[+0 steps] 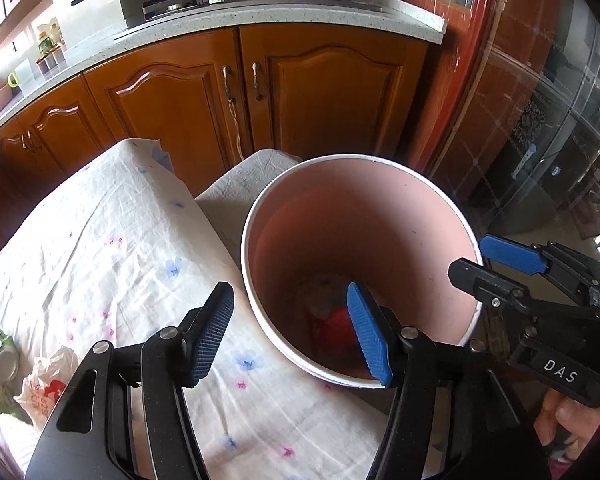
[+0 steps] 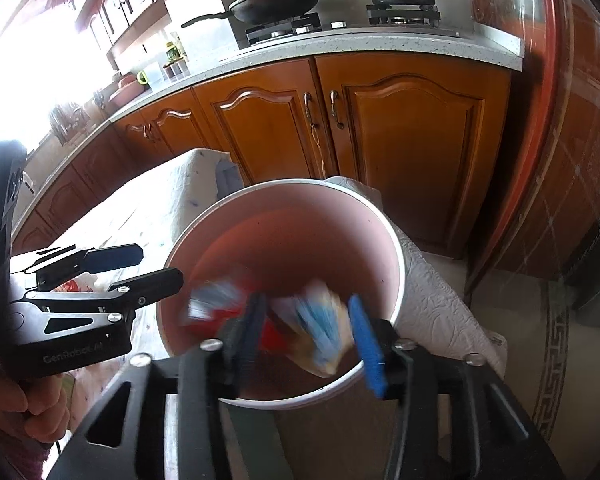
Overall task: Collect trash
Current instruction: 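Open both tools to drop the items into the bin, then move both open tools back over the table trash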
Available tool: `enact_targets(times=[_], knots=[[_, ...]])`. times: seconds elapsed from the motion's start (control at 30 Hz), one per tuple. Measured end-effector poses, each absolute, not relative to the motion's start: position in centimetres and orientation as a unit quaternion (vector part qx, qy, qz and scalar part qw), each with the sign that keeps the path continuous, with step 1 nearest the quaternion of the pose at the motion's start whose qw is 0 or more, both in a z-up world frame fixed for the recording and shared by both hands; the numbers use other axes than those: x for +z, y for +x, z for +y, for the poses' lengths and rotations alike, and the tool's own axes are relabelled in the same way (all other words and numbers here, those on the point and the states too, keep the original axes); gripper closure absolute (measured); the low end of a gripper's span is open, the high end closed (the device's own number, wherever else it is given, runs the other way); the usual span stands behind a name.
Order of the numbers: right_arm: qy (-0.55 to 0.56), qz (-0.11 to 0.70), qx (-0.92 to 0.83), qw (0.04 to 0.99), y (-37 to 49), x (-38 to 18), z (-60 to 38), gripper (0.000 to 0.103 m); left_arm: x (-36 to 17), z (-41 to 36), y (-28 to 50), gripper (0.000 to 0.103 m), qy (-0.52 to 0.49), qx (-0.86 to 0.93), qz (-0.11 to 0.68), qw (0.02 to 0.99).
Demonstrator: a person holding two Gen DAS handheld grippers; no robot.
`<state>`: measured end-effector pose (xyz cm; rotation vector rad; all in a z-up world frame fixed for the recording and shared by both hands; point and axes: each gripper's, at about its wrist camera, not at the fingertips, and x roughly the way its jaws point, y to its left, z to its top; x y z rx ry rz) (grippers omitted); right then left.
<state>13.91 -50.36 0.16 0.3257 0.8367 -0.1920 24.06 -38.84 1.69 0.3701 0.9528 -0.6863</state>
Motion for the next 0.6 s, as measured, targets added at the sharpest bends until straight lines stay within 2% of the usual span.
enact_targets(times=[0.17,0.37,0.47,0.6], knots=[[0.169,0.395,-0.094,0.898,13.3,0.3,-50.5,0.040,2.4,-37.4,24.0,0.042,0.151,-0.319,0.444,0.824],[0.186,0.373,-0.087,0.905,12.1,0.8,-49.9,0.032,3.7,-34.6,23.1,0.042,0.108,-0.320,0.431,0.837],[0.197,0.357,-0.076,0.910,11.4,1.2,-49.5,0.025,4.3,-32.9,22.4,0.038,0.089,-0.314,0.418,0.848],[0.205,0.330,-0.068,0.919,10.4,2.0,-48.5,0.020,4.7,-30.7,21.4,0.037,0.069,-0.306,0.408,0.858]])
